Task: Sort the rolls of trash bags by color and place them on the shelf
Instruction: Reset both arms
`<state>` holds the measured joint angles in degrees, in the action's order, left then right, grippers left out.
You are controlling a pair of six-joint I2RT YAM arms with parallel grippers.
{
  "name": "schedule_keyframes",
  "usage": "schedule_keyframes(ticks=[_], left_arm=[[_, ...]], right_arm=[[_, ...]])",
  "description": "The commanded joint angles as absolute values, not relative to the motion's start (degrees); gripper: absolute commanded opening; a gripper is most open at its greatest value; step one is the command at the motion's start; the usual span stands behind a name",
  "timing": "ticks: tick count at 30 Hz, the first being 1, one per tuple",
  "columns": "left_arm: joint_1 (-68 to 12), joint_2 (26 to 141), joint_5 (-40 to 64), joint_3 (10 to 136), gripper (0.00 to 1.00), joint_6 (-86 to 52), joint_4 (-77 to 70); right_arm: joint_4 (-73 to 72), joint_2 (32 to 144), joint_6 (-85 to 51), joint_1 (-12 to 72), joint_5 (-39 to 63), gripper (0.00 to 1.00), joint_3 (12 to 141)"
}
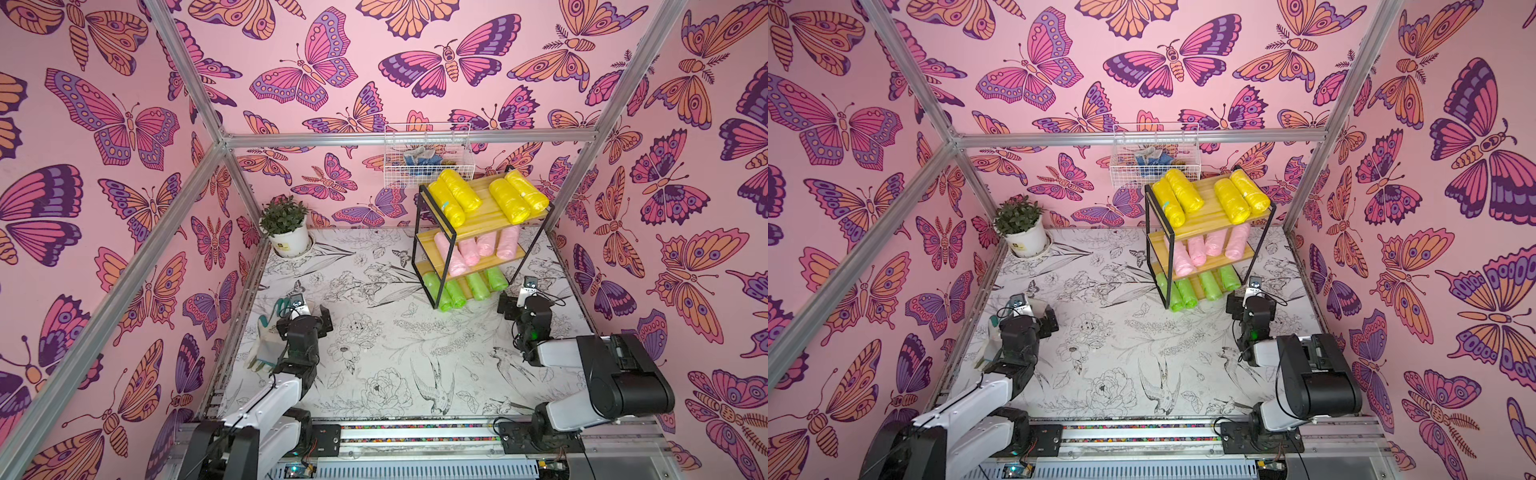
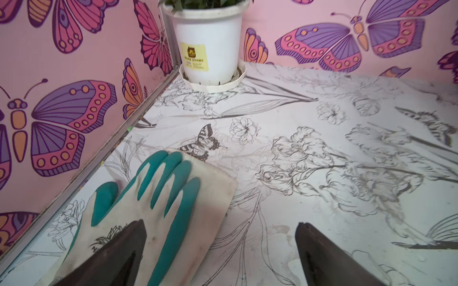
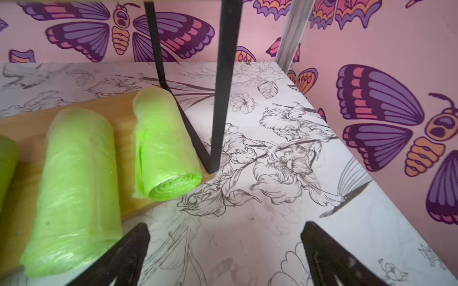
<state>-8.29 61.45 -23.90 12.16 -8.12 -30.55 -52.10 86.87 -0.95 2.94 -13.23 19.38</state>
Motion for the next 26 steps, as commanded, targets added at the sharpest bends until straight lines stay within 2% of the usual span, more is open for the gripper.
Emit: schedule_keyframes(ticks=[1, 4, 7, 9, 11, 13, 15, 17, 20, 26], left_arm=[[-6.7, 65.6, -22.3, 11.9, 1.0, -5.8, -42.1], [-6.4, 71.4, -21.6, 13.0, 1.0, -3.3, -49.0], [-6.2, 78.1, -21.1, 17.2, 1.0, 0.0, -48.1], [-4.7, 85.7, -16.8, 16.1, 1.0, 0.5, -57.9], [-4.5, 90.6, -16.4, 17.3, 1.0, 1.6, -61.3], [-3.4, 87.6, -15.1, 20.3, 1.0, -0.9, -51.4], [-2.4, 89.5, -14.1, 19.9, 1.0, -0.9, -56.1], [-2.3, 88.0, -14.0, 20.9, 1.0, -1.6, -51.3], [-2.5, 89.3, -14.2, 19.6, 1.0, -0.6, -56.3], [-2.9, 88.6, -14.3, 19.9, 1.0, -0.7, -54.6]], right_arm=[[-54.5, 87.6, -2.2, 2.2, -9.0, 0.99, 20.1], [-48.1, 86.0, -2.3, 2.2, -8.8, 0.99, 22.0], [-48.4, 86.3, -2.3, 2.3, -9.1, 0.99, 22.1], [-48.1, 86.3, -2.5, 2.2, -9.1, 0.99, 22.2], [-47.5, 86.2, -2.6, 2.2, -9.1, 0.99, 22.5], [-47.6, 86.2, -2.5, 2.2, -9.1, 0.99, 22.4], [-47.7, 86.3, -2.5, 2.2, -9.1, 0.99, 22.4], [-47.6, 86.3, -2.5, 2.2, -9.1, 0.99, 22.4], [-47.5, 86.3, -2.5, 2.2, -9.1, 0.99, 22.5], [-46.7, 86.4, -2.7, 1.8, -7.9, 0.99, 23.0]])
